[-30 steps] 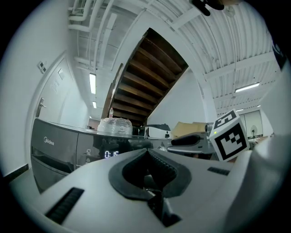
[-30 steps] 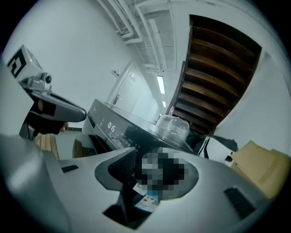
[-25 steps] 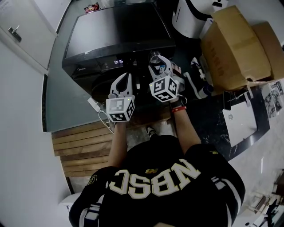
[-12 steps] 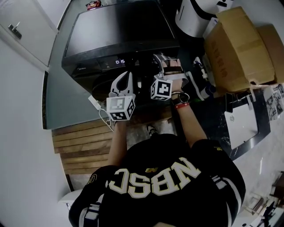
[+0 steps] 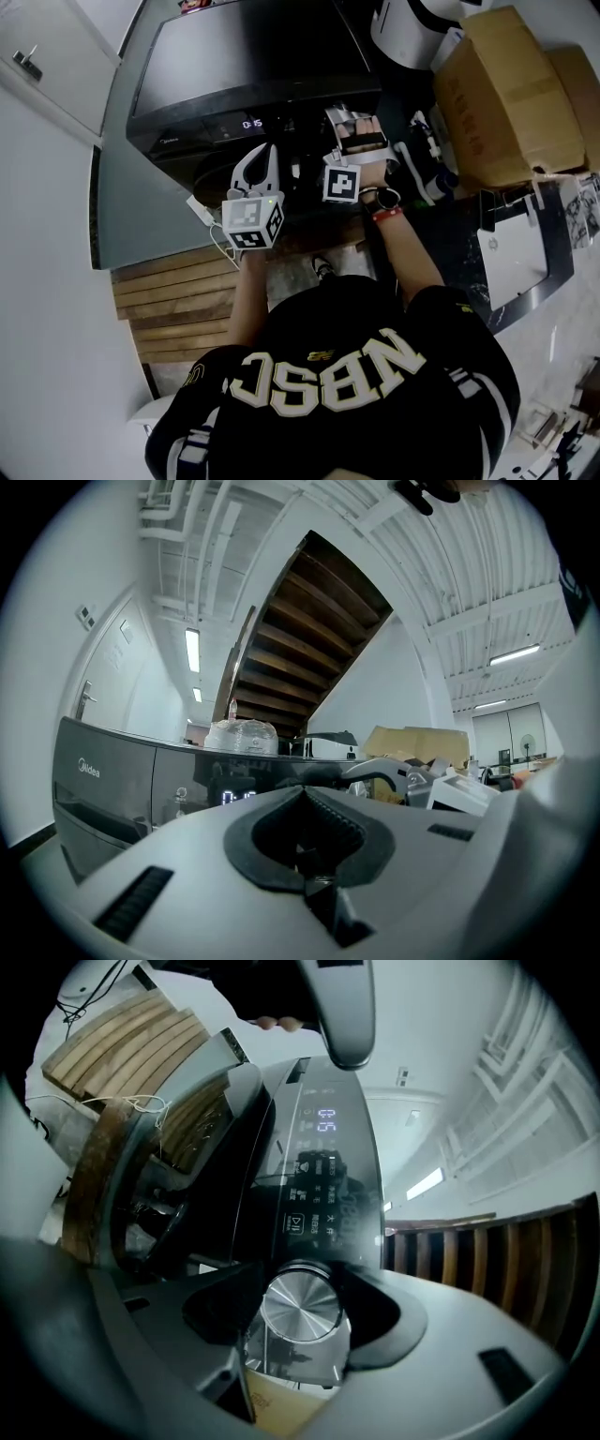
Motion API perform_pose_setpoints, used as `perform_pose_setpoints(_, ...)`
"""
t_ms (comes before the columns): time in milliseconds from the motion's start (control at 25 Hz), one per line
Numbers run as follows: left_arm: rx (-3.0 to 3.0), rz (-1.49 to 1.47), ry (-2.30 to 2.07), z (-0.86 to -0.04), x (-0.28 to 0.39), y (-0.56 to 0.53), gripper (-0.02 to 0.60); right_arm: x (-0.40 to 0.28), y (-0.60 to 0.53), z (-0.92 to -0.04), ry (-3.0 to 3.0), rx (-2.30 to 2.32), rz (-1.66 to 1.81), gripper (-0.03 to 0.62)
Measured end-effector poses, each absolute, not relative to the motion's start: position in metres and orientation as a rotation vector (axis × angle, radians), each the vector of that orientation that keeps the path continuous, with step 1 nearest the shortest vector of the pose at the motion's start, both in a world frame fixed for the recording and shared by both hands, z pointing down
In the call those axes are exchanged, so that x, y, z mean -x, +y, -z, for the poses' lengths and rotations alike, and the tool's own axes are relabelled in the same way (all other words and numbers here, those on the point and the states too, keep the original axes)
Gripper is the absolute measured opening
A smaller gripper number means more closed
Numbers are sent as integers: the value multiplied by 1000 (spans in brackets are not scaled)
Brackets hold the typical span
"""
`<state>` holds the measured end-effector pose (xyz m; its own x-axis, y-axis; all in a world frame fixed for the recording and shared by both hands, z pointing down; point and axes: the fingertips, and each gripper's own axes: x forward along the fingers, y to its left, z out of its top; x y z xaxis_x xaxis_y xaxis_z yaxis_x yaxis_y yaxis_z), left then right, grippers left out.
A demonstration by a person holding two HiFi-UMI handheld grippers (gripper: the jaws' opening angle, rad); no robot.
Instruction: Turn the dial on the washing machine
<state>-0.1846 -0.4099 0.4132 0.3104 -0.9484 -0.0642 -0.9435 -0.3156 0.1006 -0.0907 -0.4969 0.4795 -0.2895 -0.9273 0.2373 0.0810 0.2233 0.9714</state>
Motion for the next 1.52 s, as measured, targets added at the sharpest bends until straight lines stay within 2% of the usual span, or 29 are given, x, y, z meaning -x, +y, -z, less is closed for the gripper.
perform_pose_setpoints(480,-2504,167,-1811,-415,183,-409,14,84,-503,-472,-1545,-963,1245,268)
perform_pose_setpoints(720,-2505,164,-1813,-413,184,-408,14,79,-504,-459,-1839,-1161,985,268)
perform_pose_setpoints(1520,-2520,149,-1807,-412,183,-407,14,78,-506,-454,-1962,-1274,840,268)
